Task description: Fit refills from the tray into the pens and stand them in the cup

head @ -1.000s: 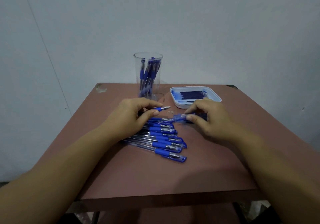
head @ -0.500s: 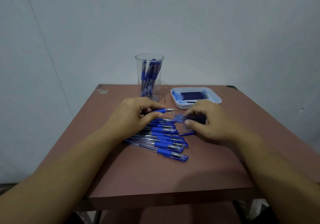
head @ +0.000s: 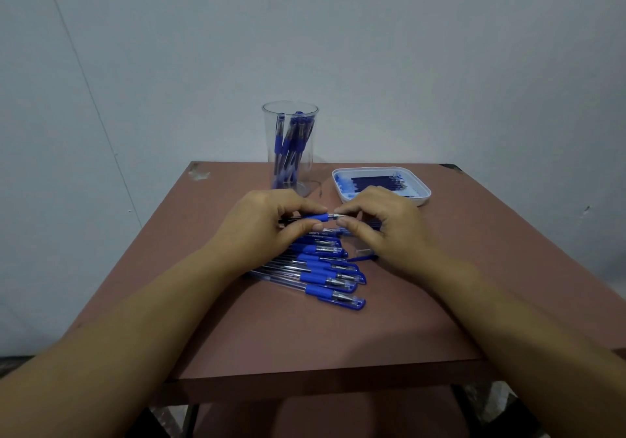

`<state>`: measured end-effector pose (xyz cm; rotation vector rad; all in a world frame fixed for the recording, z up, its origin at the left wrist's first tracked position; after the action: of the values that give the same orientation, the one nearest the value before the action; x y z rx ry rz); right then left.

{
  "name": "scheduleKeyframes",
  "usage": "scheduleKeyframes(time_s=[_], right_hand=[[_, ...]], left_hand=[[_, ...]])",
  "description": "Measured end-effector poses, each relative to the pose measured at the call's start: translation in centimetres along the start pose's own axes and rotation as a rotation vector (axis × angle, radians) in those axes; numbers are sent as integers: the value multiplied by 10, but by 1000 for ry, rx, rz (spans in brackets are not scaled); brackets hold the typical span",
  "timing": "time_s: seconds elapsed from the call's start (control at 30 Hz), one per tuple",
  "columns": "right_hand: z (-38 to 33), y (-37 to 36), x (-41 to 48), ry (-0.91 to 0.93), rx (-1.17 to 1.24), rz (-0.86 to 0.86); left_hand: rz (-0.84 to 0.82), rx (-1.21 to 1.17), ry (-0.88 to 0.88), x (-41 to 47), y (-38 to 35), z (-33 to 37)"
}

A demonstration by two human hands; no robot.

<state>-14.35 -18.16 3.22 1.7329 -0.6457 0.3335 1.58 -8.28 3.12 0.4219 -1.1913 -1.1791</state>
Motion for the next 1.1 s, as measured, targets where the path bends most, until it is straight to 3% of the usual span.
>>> scheduleKeyframes(time_s=[0.2,1.1], right_hand=[[0,4,-4,-86,154,-9],[4,-5,-1,-99,116,-37]], left_hand=[[5,1,4,0,0,-1],[-16,15,-3,0,0,-1]])
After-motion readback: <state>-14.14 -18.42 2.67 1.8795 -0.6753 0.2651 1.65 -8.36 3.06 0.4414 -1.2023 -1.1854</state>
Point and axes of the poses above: each hand's wrist, its own x-axis towards the middle knuckle, its own y-axis out of the back of the hand, z = x × y, the point moved 5 cm from there along x, towards the middle knuckle, and after that the axes turned 11 degrees about -z, right-handed, at the moved point
